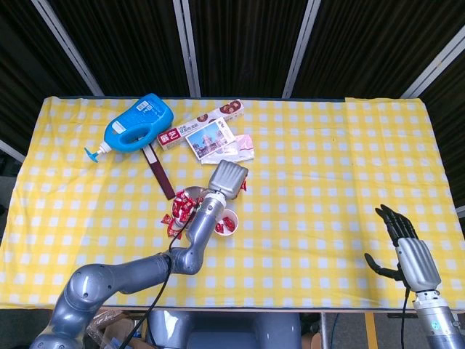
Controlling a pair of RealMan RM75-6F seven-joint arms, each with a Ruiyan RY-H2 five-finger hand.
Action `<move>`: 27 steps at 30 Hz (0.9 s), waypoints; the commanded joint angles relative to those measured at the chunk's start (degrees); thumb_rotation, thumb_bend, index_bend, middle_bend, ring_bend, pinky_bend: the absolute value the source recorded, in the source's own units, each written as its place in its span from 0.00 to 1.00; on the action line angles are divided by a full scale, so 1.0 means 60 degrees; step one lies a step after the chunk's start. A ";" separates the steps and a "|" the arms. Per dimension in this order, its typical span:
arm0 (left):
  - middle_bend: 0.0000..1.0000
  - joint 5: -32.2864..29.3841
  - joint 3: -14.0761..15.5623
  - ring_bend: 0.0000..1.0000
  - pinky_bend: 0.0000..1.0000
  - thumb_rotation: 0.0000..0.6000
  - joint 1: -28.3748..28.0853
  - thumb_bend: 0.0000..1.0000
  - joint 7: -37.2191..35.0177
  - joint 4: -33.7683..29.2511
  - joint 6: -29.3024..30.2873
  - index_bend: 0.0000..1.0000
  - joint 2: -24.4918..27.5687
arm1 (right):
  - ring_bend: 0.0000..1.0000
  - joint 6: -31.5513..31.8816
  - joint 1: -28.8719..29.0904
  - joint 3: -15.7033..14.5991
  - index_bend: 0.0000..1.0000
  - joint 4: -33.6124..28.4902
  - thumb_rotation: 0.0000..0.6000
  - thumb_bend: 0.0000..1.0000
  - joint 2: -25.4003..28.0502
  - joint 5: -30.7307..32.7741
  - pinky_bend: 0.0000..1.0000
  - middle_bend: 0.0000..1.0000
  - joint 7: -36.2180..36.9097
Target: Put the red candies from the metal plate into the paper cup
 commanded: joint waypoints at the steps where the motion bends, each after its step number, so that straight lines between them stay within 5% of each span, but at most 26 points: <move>1: 0.94 0.0668 0.0077 0.99 0.98 1.00 0.0754 0.44 -0.0004 -0.2840 0.1082 0.56 0.1765 | 0.00 0.0041 -0.0011 0.0011 0.00 0.0012 1.00 0.39 -0.0012 -0.0010 0.00 0.00 -0.0040; 13: 0.93 0.1170 0.0860 0.99 0.98 1.00 0.1545 0.43 -0.0070 -0.6637 0.1140 0.55 0.4062 | 0.00 0.0020 -0.0002 0.0058 0.00 0.0075 1.00 0.39 -0.0116 0.0119 0.00 0.00 -0.0279; 27: 0.93 0.1034 0.1953 0.98 0.98 1.00 0.1582 0.39 -0.0112 -0.7266 0.1079 0.53 0.4100 | 0.00 0.0141 -0.0036 0.0066 0.00 0.0119 1.00 0.39 -0.0164 0.0042 0.00 0.00 -0.0344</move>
